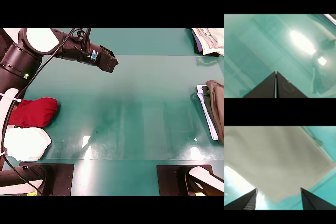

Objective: Fold the shirts.

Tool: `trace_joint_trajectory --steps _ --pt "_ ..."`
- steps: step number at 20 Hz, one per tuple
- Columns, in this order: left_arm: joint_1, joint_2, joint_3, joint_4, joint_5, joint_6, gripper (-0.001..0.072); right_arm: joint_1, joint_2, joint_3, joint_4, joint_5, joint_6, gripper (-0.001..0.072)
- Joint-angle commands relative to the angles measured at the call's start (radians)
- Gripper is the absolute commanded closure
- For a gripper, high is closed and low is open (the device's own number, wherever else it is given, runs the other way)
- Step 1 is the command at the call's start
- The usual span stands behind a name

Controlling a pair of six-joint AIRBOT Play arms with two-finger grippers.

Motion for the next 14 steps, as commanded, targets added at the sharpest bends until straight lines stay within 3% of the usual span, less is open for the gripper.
trace_joint_trajectory --steps 1,3,4,10,12,13,14 --pt "0.0 0.0 0.0 0.0 -0.002 0.002 0.0679 0.087 0.003 0.035 -0.009 0.01 0.021 0.0099" --pt "0.0 0.0 0.001 0.0 -0.002 0.002 0.0679 0.134 0.003 0.063 -0.136 0.007 0.101 0.0099" --pt "0.0 0.0 0.001 0.0 -0.003 0.001 0.0679 0.147 0.003 0.077 -0.13 0.011 0.105 0.01" --pt "0.0 0.0 0.001 -0.008 0.014 -0.006 0.0679 0.313 0.003 0.1 0.243 0.034 0.101 0.0235" --pt "0.0 0.0 0.001 -0.008 0.047 -0.006 0.0679 0.412 0.003 0.1 0.262 0.033 0.1 0.0568" --pt "0.0 0.0 0.001 -0.008 0.065 -0.006 0.0679 0.462 0.003 0.1 0.262 0.033 0.099 0.0694" --pt "0.0 0.0 0.001 -0.008 0.081 -0.006 0.0679 0.515 0.003 0.1 0.262 0.032 0.092 0.0692"
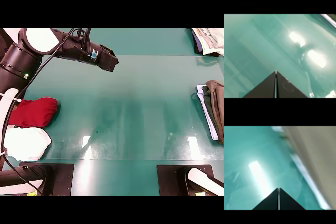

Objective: Fold the shirts.

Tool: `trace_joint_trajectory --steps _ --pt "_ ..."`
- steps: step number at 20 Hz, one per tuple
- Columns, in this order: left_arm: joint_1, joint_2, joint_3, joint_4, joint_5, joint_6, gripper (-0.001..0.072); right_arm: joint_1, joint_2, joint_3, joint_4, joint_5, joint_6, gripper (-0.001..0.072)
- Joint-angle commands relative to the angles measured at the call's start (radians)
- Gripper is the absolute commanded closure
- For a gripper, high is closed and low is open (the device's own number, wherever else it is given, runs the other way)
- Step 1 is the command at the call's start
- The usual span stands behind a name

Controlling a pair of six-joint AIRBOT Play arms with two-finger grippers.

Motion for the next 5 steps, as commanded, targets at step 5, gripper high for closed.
trace_joint_trajectory --steps 5 --pt "0.0 0.0 0.0 0.0 0.104 -0.002 0.068 0.31 0.0 0.003 0.053 0.0 -0.071 0.0692"
